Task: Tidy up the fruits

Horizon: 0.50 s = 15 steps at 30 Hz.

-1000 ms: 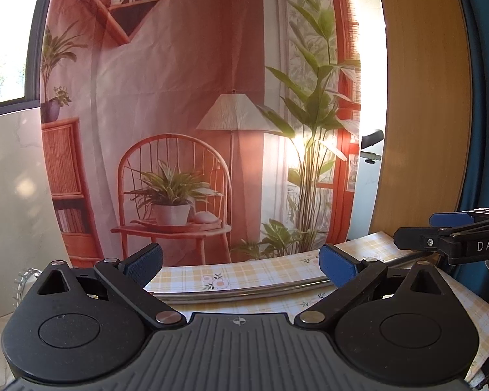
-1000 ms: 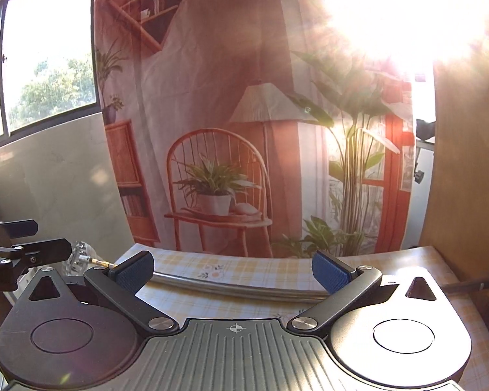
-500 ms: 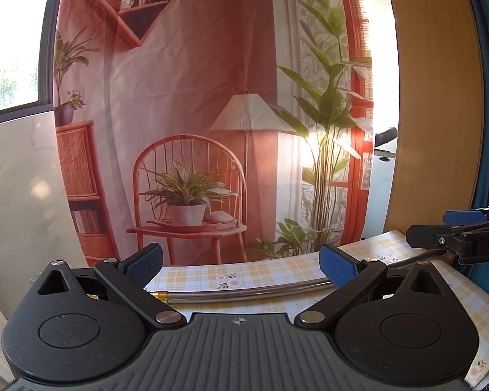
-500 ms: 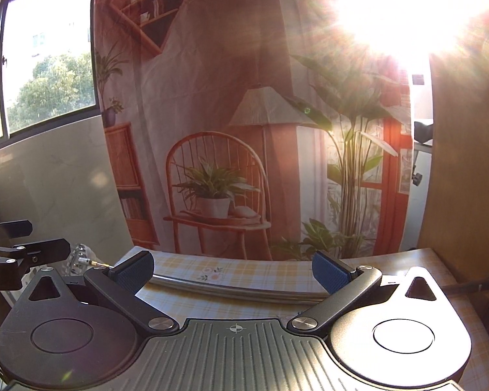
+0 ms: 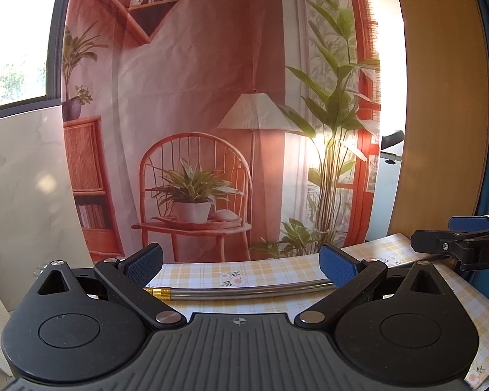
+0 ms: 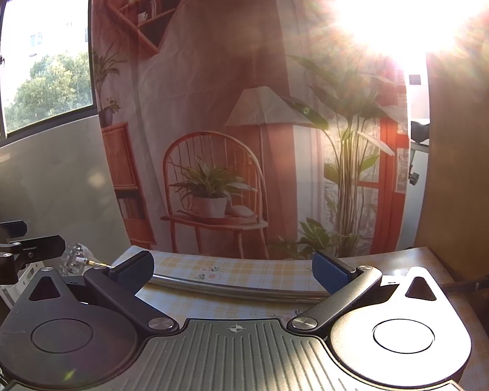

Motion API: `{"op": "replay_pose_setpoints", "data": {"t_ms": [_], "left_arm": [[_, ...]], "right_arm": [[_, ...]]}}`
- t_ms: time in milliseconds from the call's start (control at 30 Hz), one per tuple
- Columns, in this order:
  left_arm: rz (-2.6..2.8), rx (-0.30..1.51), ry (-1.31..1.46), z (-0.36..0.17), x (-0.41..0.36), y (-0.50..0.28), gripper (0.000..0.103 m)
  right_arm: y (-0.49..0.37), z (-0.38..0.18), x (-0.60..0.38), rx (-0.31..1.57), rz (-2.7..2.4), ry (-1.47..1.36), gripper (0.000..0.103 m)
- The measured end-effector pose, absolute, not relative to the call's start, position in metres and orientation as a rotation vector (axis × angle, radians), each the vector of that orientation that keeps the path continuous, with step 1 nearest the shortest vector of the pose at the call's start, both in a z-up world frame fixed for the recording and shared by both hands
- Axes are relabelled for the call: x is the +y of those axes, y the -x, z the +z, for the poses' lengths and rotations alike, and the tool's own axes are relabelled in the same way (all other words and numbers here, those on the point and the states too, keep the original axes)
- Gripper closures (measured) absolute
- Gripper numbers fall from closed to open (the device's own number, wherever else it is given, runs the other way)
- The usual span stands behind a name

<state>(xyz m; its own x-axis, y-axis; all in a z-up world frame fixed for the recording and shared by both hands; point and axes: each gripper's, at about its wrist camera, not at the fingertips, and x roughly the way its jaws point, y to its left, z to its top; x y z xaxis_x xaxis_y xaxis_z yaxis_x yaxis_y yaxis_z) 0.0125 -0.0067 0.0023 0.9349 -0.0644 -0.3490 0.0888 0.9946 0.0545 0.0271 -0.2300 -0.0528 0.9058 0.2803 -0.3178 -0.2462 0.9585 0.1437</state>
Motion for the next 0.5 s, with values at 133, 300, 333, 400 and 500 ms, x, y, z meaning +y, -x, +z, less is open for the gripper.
{"op": "replay_pose_setpoints", "data": {"t_ms": [133,300,333,400,500], "left_arm": [[-0.075,0.355,-0.062,0.0029,-0.0055,-0.0126,0.000],[-0.071,0.354,-0.052,0.0041,-0.0037,-0.0117,0.000],[-0.071,0.352,-0.051,0.0044,-0.0035,-0.0114,0.000],[-0.069,0.349,-0.052,0.0046,-0.0038,-0.0104,0.000],[-0.066,0.348,-0.054,0.0045,-0.0047,-0.0096,0.000]], "right_arm": [[-0.0267,-0.0528,-0.2303,0.342,0.271,-0.100,0.000],[-0.0267,-0.0530,-0.2304,0.342,0.266,-0.100,0.000],[-0.0265,-0.0529,-0.2305,0.341,0.265,-0.101,0.000],[-0.0258,-0.0527,-0.2301,0.339,0.263,-0.099,0.000],[-0.0253,-0.0528,-0.2293,0.338,0.260,-0.099,0.000]]}}
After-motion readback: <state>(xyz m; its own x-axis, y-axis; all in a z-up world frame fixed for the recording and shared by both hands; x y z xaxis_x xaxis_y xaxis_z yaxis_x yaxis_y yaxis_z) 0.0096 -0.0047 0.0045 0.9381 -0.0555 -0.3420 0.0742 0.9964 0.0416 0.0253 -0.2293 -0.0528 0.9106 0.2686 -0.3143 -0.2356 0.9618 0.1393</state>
